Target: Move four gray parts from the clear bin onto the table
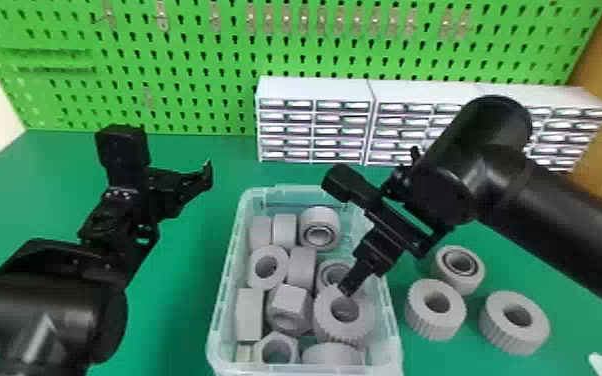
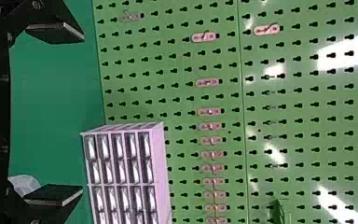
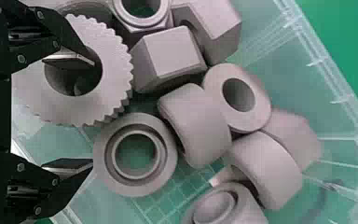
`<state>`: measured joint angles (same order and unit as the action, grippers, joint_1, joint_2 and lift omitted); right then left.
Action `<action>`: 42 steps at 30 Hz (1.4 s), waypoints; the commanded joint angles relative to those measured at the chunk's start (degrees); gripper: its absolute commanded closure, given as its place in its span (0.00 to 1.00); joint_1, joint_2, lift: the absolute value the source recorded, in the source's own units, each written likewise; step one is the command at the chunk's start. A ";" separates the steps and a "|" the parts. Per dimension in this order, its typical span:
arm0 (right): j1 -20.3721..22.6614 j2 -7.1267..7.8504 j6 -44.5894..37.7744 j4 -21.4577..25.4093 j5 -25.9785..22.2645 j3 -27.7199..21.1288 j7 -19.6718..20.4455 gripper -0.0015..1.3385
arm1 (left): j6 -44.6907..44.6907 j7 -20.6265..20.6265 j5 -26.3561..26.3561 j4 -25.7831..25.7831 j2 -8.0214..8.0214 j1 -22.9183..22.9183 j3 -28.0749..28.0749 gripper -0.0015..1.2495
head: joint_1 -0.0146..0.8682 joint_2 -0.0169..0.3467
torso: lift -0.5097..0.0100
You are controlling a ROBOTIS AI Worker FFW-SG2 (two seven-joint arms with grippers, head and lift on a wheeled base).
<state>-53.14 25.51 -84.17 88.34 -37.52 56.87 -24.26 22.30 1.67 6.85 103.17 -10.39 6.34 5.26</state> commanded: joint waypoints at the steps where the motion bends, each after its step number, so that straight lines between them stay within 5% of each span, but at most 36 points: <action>1: -0.12 0.42 -0.03 -0.01 -0.36 0.97 0.00 0.38 | 0.02 0.00 0.00 0.01 0.02 -0.01 0.01 0.11 | 0.79 0.12 | 0.89; 42: 0.05 -0.37 1.73 -1.68 1.75 4.57 0.00 0.38 | 0.11 0.00 -0.09 -0.08 0.54 0.08 0.36 0.11 | 0.79 0.12 | 0.89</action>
<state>-53.13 25.32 -82.47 86.95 -35.75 61.22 -24.25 22.41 1.67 6.77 103.09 -9.84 6.42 5.63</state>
